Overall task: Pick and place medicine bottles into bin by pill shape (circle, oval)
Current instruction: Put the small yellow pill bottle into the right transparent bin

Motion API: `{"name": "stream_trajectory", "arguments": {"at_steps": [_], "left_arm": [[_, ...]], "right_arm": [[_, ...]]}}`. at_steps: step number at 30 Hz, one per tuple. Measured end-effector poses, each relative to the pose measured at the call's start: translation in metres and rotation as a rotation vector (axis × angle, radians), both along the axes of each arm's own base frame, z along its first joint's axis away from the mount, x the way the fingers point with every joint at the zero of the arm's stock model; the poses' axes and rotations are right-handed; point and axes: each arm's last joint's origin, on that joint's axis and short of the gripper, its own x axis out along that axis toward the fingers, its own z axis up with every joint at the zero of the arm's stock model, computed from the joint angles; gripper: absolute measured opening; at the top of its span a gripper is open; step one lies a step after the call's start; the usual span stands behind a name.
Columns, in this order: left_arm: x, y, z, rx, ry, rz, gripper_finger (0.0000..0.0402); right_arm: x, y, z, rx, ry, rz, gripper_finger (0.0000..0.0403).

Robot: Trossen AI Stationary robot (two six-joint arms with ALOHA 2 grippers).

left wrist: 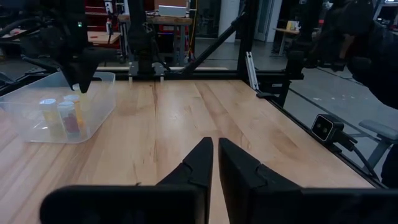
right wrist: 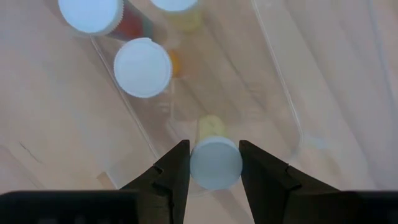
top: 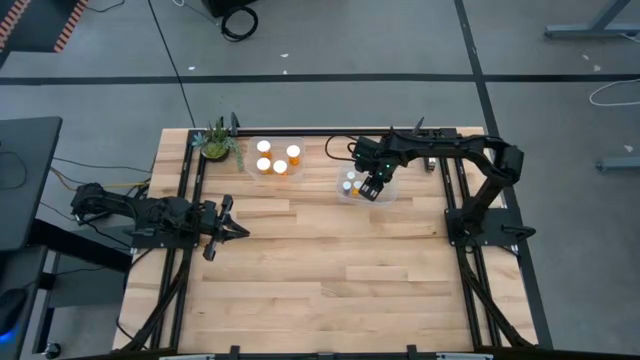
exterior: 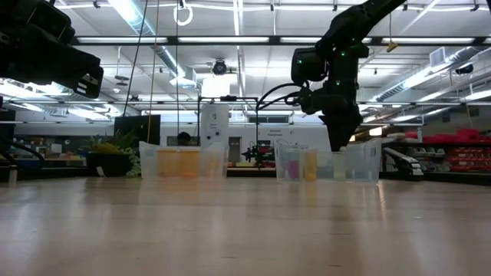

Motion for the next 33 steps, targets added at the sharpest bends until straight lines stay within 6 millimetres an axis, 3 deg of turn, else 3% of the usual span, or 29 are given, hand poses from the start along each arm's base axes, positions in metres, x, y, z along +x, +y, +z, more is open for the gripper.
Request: {"name": "stream_trajectory", "arguments": {"at_steps": [33], "left_arm": [[0.0000, 0.0000, 0.0000, 0.000, 0.000, 0.000, 0.0033]], "right_arm": [[0.0048, 0.0080, 0.0004, -0.017, -0.008, 0.041, 0.0145]]}}
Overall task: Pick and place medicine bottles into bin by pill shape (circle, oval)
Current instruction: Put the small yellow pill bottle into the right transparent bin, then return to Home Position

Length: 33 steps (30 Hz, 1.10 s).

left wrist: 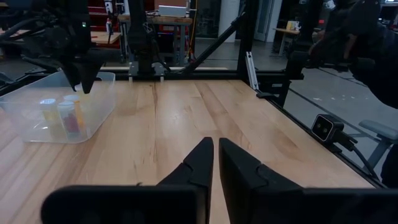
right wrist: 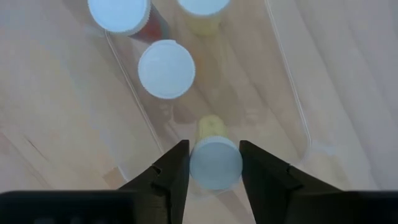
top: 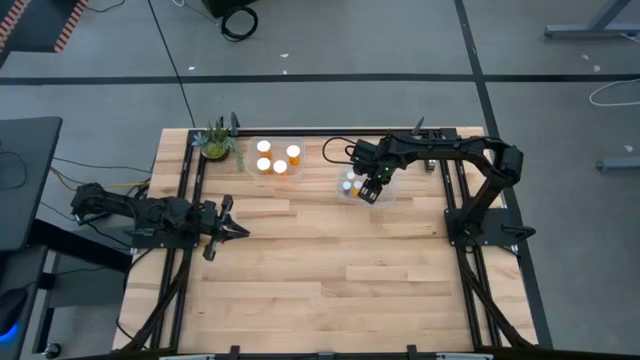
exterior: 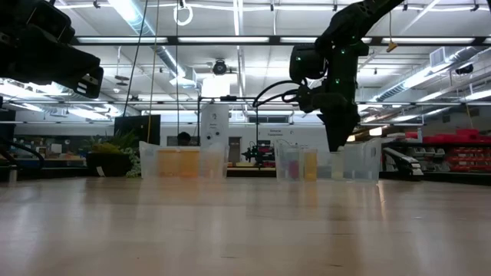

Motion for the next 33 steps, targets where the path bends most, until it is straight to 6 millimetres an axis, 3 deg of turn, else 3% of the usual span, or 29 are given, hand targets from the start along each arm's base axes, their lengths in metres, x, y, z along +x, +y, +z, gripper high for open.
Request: {"name": "stream_trajectory", "arguments": {"at_steps": [8, 22, 33], "left_arm": [[0.000, 0.000, 0.000, 0.000, 0.000, 0.000, 0.0031], [0.000, 0.000, 0.000, 0.000, 0.000, 0.000, 0.0032], [0.000, 0.000, 0.000, 0.000, 0.000, 0.000, 0.0037]], "right_arm": [[0.000, 0.000, 0.000, -0.002, -0.004, 0.002, 0.0167], [0.000, 0.001, 0.002, 0.016, -0.018, 0.057, 0.0169], [-0.014, 0.003, 0.039, -0.061, -0.147, 0.037, 0.0169]]}}
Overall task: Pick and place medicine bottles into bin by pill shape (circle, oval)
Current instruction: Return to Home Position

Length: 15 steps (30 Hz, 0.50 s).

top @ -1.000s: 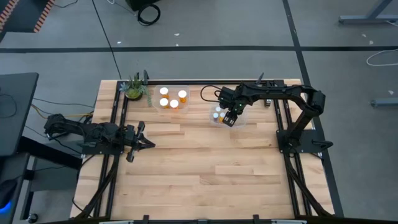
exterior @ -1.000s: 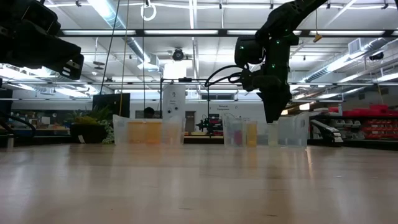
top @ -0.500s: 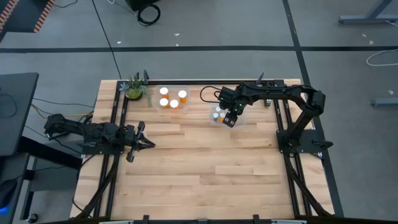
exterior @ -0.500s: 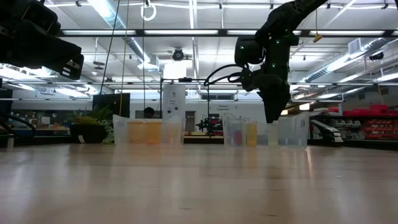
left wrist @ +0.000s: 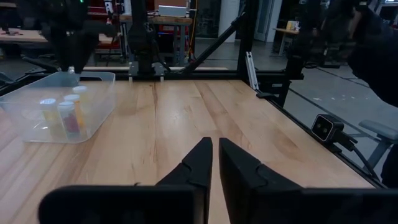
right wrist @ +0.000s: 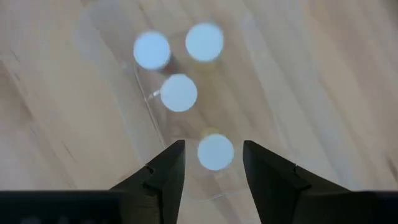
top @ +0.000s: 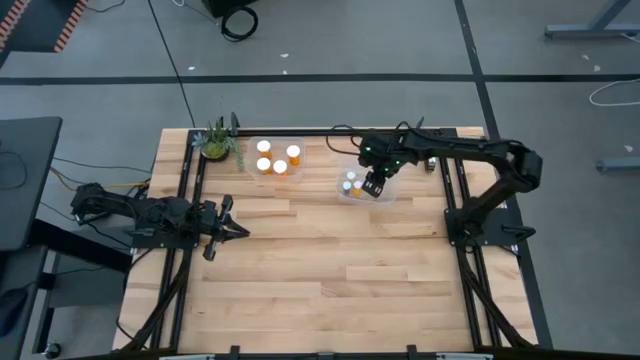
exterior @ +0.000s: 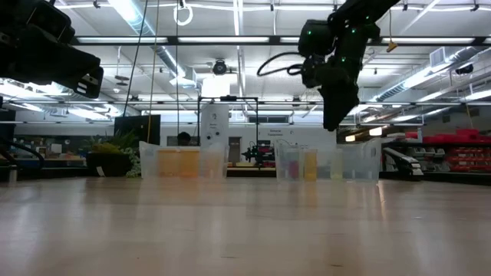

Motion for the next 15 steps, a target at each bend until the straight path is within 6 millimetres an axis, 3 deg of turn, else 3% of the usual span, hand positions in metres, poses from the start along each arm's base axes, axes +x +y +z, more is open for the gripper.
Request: {"name": "stream_trajectory", "arguments": {"at_steps": [15], "left_arm": [[0.000, 0.000, 0.000, 0.000, 0.000, 0.000, 0.0028]], "right_arm": [[-0.020, 0.046, 0.065, -0.165, -0.312, 0.199, 0.0168]]}}
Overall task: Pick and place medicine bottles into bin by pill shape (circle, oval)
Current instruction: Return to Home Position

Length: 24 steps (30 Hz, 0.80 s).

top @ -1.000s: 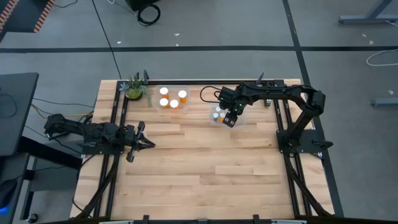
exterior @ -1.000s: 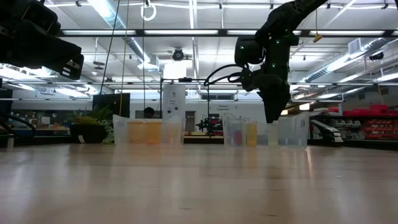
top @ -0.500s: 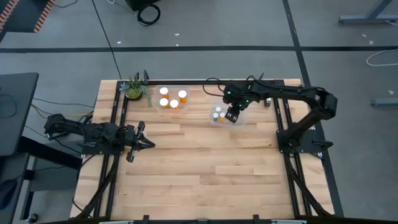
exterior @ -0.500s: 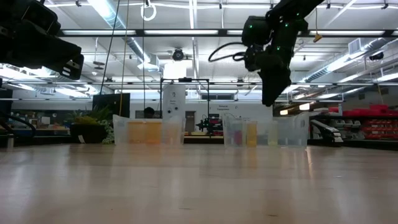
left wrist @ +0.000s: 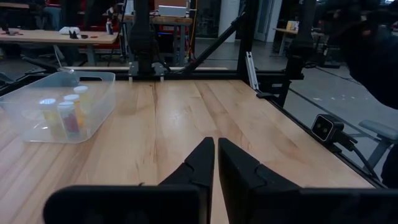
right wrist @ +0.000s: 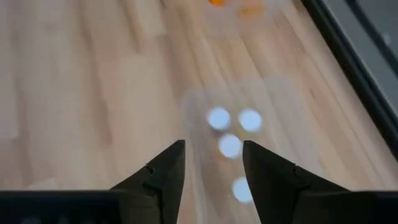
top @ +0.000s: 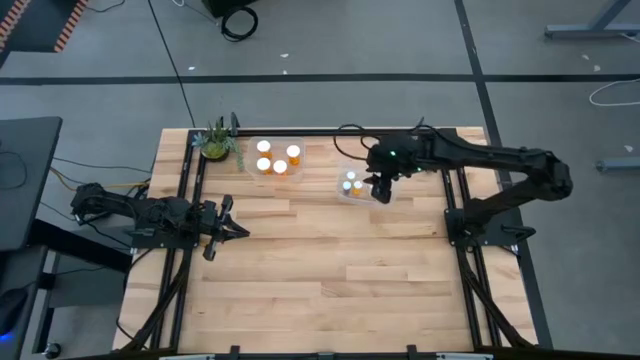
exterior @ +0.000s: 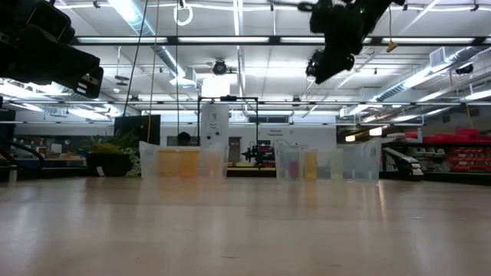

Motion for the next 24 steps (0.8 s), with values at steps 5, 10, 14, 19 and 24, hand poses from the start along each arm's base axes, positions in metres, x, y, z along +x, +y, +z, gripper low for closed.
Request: {"name": "stream_trajectory", "arguments": {"at_steps": [5, 10, 14, 19, 24], "left_arm": [[0.000, 0.000, 0.000, 0.000, 0.000, 0.000, 0.0033], [0.000, 0.000, 0.000, -0.001, -0.001, 0.000, 0.0040], [0.000, 0.000, 0.000, 0.000, 0.000, 0.000, 0.0039], [0.000, 0.000, 0.000, 0.000, 0.000, 0.000, 0.0031], [0.000, 0.000, 0.000, 0.000, -0.001, 0.000, 0.0028]], "right_arm": [[-0.008, 0.019, -0.002, -0.081, -0.135, 0.119, 0.0168], [-0.028, 0.030, -0.007, -0.099, -0.255, 0.158, 0.0168], [-0.047, 0.038, -0.015, -0.119, -0.377, 0.186, 0.0168], [-0.070, 0.046, -0.036, -0.148, -0.527, 0.203, 0.0168], [-0.089, 0.051, -0.063, -0.152, -0.618, 0.213, 0.0168]]}}
